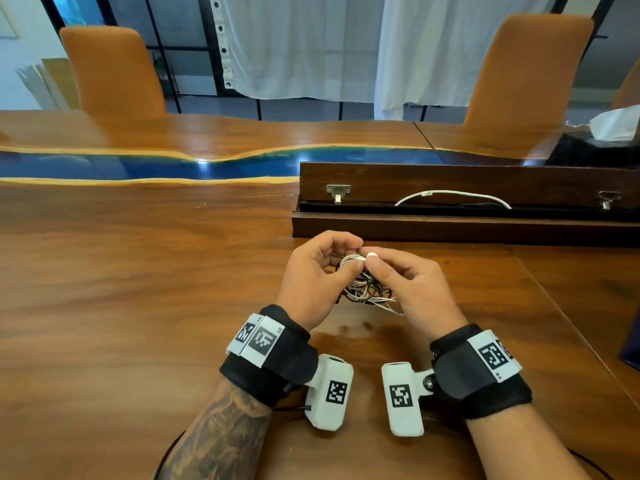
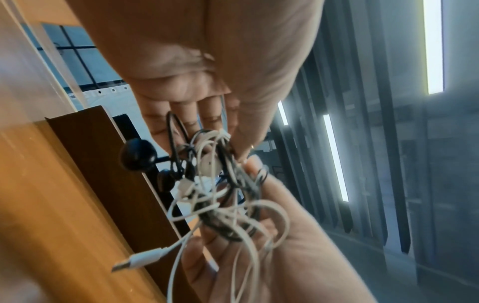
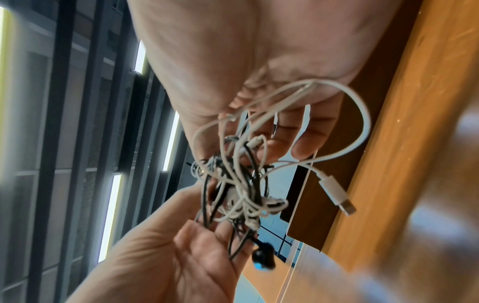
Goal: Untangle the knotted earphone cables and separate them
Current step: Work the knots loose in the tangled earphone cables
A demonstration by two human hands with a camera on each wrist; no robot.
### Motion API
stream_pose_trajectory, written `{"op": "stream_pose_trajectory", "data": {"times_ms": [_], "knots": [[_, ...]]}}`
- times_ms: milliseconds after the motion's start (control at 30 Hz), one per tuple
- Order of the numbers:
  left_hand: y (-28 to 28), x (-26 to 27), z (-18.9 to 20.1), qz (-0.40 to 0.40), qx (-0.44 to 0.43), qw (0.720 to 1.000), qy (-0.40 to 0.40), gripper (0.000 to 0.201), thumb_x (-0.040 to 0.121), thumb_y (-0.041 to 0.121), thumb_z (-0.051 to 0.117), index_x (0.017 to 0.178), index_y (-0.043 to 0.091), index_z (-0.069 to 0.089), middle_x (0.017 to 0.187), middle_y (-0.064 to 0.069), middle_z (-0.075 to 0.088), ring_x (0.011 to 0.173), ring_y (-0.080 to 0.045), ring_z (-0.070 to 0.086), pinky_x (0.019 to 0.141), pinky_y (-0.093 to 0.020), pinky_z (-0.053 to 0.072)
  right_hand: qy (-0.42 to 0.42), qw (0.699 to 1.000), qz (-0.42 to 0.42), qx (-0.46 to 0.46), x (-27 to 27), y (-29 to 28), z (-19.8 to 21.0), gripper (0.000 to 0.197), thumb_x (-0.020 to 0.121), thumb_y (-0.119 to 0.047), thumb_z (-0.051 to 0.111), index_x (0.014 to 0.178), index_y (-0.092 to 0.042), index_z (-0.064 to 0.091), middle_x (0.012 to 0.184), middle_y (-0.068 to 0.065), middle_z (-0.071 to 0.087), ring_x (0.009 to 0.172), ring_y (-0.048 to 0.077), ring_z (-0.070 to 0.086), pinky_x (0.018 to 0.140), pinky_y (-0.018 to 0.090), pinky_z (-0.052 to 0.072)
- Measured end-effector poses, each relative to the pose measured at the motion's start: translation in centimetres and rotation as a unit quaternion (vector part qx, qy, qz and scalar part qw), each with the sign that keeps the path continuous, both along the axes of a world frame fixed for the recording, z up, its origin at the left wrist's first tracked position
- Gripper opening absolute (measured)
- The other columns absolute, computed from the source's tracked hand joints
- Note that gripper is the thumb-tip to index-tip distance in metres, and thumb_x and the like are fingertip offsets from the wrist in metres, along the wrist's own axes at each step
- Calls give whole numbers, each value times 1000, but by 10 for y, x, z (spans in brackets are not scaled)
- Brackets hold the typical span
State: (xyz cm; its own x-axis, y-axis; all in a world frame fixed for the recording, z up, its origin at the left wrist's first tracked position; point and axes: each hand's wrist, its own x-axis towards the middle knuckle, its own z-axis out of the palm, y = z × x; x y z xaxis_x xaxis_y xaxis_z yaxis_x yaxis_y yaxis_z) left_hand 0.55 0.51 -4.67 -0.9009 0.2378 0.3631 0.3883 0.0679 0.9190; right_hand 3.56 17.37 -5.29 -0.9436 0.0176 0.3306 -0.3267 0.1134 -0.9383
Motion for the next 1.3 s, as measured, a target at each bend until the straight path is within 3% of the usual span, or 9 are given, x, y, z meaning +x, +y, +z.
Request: {"op": "stream_pose_trajectory", "data": {"times_ms": [67, 233, 433, 700, 800, 900, 1067, 1200, 1300], "knots": [[-2, -1, 1, -16, 21, 999, -19, 33, 91, -3, 66, 117, 16, 67, 107, -3, 72, 100, -19, 69, 88, -36, 59, 0, 1000, -10, -15, -3, 2, -2, 21, 87, -23, 70, 107, -29, 74, 103, -15, 77, 101, 7, 71, 81, 20, 55], [-1, -2, 1, -15, 46, 998, -44, 34, 99, -7, 49, 123, 11, 65, 108, -9, 74, 96, -13, 71, 77, -20, 54, 4, 1000, -28, -8, -5, 4, -6, 21, 88, -14, 74, 104, -26, 72, 96, -8, 77, 89, 9, 72, 72, 21, 56], [2, -1, 0, 5, 35, 999, -11, 27, 94, -4, 61, 111, 15, 69, 103, -1, 73, 96, -13, 70, 83, -25, 57, -9, 1000, -8, 5, -4, 3, -4, 25, 92, -15, 69, 115, -24, 70, 107, -6, 76, 102, 9, 71, 84, 23, 57], [0, -1, 3, -6, -27, 999, -25, 29, 93, 3, 66, 118, 18, 66, 105, -2, 70, 97, -16, 68, 86, -35, 59, 9, 999, -39, -10, -1, 4, 1, 9, 95, -14, 67, 99, -21, 71, 87, -11, 75, 81, 3, 69, 69, 18, 54], [-3, -3, 4, 26, -36, 999, -16, 25, 94, 3, 65, 110, 22, 69, 99, -3, 72, 91, -20, 68, 79, -37, 60, 19, 997, -77, -9, -1, 4, 2, 9, 94, -20, 69, 99, -25, 75, 94, -5, 75, 88, 9, 70, 74, 21, 57], [-5, -3, 5, 54, -50, 997, 2, 24, 95, 4, 64, 104, 25, 70, 95, 4, 73, 86, -12, 67, 77, -30, 59, 36, 990, -137, -11, -4, 6, 0, 8, 91, -24, 72, 95, -30, 74, 100, 4, 71, 90, 9, 68, 74, 19, 54], [-7, -4, 5, 46, -38, 998, -13, 20, 97, 2, 60, 104, 17, 70, 94, 1, 74, 82, -10, 69, 69, -20, 56, 49, 975, -217, -5, -6, 14, 0, 2, 93, -36, 68, 93, -35, 70, 95, 0, 68, 91, 20, 64, 80, 38, 55], [-9, -3, 10, 33, 46, 998, -40, 19, 98, -3, 55, 109, 5, 67, 94, -3, 71, 78, -8, 69, 62, -21, 55, -17, 990, -131, -41, -4, 7, 3, 35, 94, -51, 55, 105, -23, 72, 97, -5, 73, 90, 12, 69, 77, 36, 57], [-10, -6, 10, 57, 88, 993, -56, 20, 98, -4, 54, 108, 9, 65, 97, -7, 69, 76, -10, 68, 56, -30, 57, -28, 997, -62, -28, -3, 7, 1, 47, 89, -61, 58, 116, -23, 67, 109, -4, 73, 101, 13, 69, 84, 32, 58]]}}
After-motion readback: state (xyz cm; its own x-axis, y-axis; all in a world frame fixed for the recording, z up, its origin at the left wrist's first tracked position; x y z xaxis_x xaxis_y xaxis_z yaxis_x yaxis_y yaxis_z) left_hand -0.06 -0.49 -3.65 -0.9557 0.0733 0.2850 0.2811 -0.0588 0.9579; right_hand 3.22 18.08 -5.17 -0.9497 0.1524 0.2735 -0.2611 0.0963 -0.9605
